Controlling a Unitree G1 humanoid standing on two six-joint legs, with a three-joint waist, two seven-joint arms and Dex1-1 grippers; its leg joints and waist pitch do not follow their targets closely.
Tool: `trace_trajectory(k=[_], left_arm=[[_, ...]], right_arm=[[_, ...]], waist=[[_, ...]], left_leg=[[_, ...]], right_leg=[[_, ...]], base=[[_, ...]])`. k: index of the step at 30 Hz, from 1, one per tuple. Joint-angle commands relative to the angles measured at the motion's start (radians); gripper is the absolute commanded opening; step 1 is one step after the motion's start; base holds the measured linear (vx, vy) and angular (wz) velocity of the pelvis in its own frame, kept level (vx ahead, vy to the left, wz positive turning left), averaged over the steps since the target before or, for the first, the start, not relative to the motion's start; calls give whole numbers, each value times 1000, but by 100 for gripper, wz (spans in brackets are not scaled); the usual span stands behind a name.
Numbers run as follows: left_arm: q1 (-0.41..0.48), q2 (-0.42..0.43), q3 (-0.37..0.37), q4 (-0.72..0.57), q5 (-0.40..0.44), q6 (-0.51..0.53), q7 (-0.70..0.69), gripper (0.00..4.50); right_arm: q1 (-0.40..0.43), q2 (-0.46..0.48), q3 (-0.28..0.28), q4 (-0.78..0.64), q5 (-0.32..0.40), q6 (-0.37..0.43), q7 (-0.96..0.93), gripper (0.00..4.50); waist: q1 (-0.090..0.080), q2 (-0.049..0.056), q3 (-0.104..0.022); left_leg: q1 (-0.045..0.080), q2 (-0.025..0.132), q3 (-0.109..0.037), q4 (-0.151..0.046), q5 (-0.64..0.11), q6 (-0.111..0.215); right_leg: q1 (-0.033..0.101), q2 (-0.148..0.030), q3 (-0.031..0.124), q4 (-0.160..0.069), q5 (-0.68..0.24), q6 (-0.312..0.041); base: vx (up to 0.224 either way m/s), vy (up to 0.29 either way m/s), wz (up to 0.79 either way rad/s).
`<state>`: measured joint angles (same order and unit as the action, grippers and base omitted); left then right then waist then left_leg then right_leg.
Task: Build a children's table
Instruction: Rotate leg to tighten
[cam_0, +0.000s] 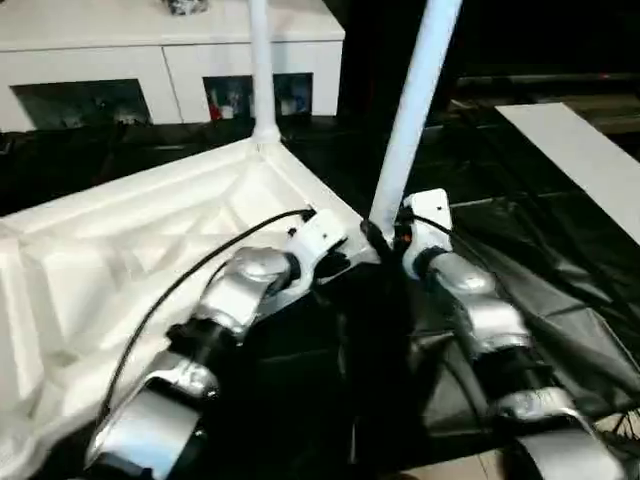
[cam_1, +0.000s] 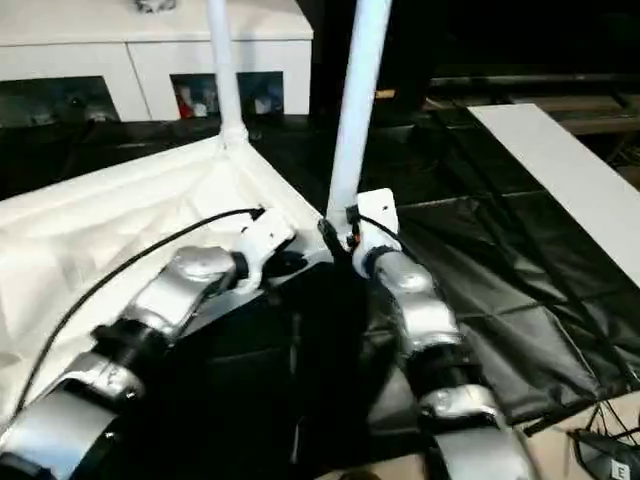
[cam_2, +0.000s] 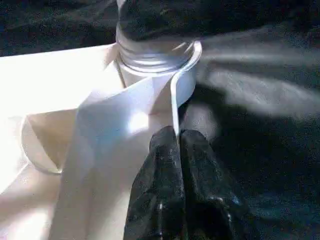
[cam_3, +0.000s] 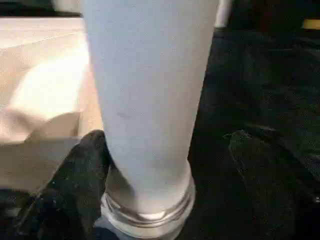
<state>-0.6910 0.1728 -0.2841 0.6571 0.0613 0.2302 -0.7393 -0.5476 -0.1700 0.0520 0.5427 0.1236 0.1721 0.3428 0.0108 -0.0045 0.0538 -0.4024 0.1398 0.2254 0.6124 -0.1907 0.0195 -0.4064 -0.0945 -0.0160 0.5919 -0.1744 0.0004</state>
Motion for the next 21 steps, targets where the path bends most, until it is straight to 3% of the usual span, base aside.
trace_trajectory(k=[1, 2, 4, 7, 10, 13, 15, 20, 21], left_arm=[[33, 61, 1, -56, -41, -57, -120, 0], [39, 74, -3, -67, -49, -71, -150, 0], [49, 93, -10, -88, -62, -90, -201, 0], [81, 156, -45, -188, -111, -58, -371, 0], [94, 177, -51, -240, -135, -32, -432, 0], [97, 185, -50, -253, -132, -28, -443, 0], [96, 187, -50, -251, -129, -31, -442, 0], [105, 198, -51, -267, -138, -32, -456, 0], [108, 201, -51, -274, -140, -27, -460, 0]], right_arm=[[54, -93, -2, -86, 49, 21, 190, 402], [68, -115, 6, -105, 60, 22, 238, 402], [92, -150, 22, -140, 76, 27, 312, 402], [155, -257, 103, -229, 109, 51, 532, 402], [163, -295, 145, -237, 98, 49, 609, 402], [147, -292, 150, -213, 73, 43, 626, 402], [139, -287, 152, -197, 66, 38, 626, 402], [135, -284, 154, -195, 83, 50, 642, 402], [131, -279, 155, -188, 88, 53, 641, 402]], waist=[[7, -4, -69], [14, -3, -70], [17, -1, -68], [30, -2, -64], [28, -1, -61], [28, -7, -57], [29, -4, -58], [30, -9, -61], [31, -10, -63]], left_leg=[[34, 88, -50, -87, -212, 52], [36, 90, -51, -86, -196, 62], [39, 91, -47, -86, -192, 72], [42, 97, -51, -90, -240, 49], [47, 95, -47, -93, -272, 26], [52, 96, -48, -96, -336, -14], [51, 95, -50, -98, -335, -27], [45, 94, -50, -97, -291, -17], [44, 93, -48, -93, -258, -1]], right_leg=[[37, -58, 26, -58, -117, -237], [42, -59, 25, -55, -89, -242], [34, -57, 26, -53, -72, -260], [40, -62, 27, -58, -153, -253], [27, -57, 27, -61, -192, -254], [17, -61, 32, -71, -284, -231], [16, -61, 31, -69, -291, -221], [23, -62, 31, -63, -237, -222], [25, -62, 31, -59, -196, -231]], base=[[0, 0, 0], [0, 0, 0], [0, 0, 0], [0, 0, 0], [0, 0, 0], [0, 0, 0], [0, 0, 0], [0, 0, 0], [0, 0, 0]])
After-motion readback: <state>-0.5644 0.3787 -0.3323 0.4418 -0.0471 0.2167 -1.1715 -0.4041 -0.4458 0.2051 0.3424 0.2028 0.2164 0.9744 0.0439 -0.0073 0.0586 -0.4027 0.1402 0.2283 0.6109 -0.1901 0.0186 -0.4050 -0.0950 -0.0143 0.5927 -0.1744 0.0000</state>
